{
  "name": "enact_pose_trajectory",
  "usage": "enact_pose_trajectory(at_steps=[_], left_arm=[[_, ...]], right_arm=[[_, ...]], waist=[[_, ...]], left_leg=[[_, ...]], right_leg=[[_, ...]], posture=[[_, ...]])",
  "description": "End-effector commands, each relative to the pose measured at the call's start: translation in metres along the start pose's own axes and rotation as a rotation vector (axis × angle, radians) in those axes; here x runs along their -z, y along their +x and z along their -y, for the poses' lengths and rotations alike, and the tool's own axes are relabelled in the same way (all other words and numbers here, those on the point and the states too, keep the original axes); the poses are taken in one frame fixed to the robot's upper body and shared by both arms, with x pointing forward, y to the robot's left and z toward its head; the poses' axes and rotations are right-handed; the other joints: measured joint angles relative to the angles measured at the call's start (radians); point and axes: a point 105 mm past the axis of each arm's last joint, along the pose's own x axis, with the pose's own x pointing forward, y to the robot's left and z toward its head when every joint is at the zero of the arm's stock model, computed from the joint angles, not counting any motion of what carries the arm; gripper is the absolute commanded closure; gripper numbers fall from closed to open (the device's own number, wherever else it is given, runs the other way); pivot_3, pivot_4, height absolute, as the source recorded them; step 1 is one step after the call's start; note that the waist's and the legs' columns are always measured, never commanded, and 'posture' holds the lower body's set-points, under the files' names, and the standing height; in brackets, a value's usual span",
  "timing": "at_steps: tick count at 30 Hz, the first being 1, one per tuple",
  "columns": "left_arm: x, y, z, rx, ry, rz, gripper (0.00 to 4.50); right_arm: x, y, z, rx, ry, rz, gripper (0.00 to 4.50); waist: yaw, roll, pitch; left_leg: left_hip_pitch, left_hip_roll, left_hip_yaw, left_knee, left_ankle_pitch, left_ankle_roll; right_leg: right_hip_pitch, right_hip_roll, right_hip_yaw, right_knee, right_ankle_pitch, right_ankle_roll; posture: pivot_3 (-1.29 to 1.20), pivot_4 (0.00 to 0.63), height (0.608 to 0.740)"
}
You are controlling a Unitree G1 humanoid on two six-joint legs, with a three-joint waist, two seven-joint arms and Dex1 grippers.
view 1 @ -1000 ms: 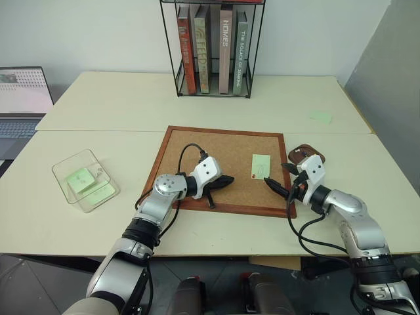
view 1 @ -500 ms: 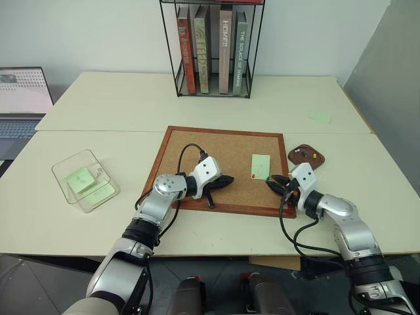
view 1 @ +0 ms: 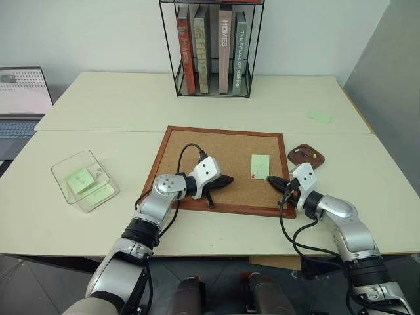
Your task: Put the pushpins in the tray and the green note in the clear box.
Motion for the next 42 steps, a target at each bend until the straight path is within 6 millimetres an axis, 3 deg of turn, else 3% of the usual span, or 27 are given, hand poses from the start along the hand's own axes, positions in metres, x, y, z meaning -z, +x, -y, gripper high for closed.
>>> enact_pose_trajectory(at_steps=[1,14,23,42], left_arm=[[0.023,-0.003,0.008,0.017,-0.023,-0.088,4.5],[0.024,-0.003,0.008,0.016,-0.023,-0.091,4.5],[0.024,-0.003,0.008,0.016,-0.021,-0.092,4.5],[0.025,-0.003,0.008,0.014,-0.017,-0.095,4.5]], right_arm=[[-0.029,0.0,-0.006,-0.029,-0.014,0.116,4.48],[-0.033,-0.006,0.003,0.005,-0.001,0.124,4.48],[-0.018,-0.001,0.002,0.027,0.049,0.061,3.04],[-0.008,0.003,0.006,0.071,0.104,0.031,3.04]], waist=[[0.0,0.0,0.0],[0.0,0.0,0.0],[0.0,0.0,0.0],[0.0,0.0,0.0]], left_leg=[[0.0,0.0,0.0,0.0,0.0,0.0],[0.0,0.0,0.0,0.0,0.0,0.0],[0.0,0.0,0.0,0.0,0.0,0.0],[0.0,0.0,0.0,0.0,0.0,0.0]], right_leg=[[0.0,0.0,0.0,0.0,0.0,0.0],[0.0,0.0,0.0,-0.001,0.0,0.0],[0.0,0.0,0.0,-0.001,0.0,0.0],[0.0,0.0,0.0,-0.001,0.0,0.0]], posture=[[0.0,0.15,0.74],[0.0,0.15,0.74],[0.0,0.15,0.74],[0.0,0.15,0.74]])
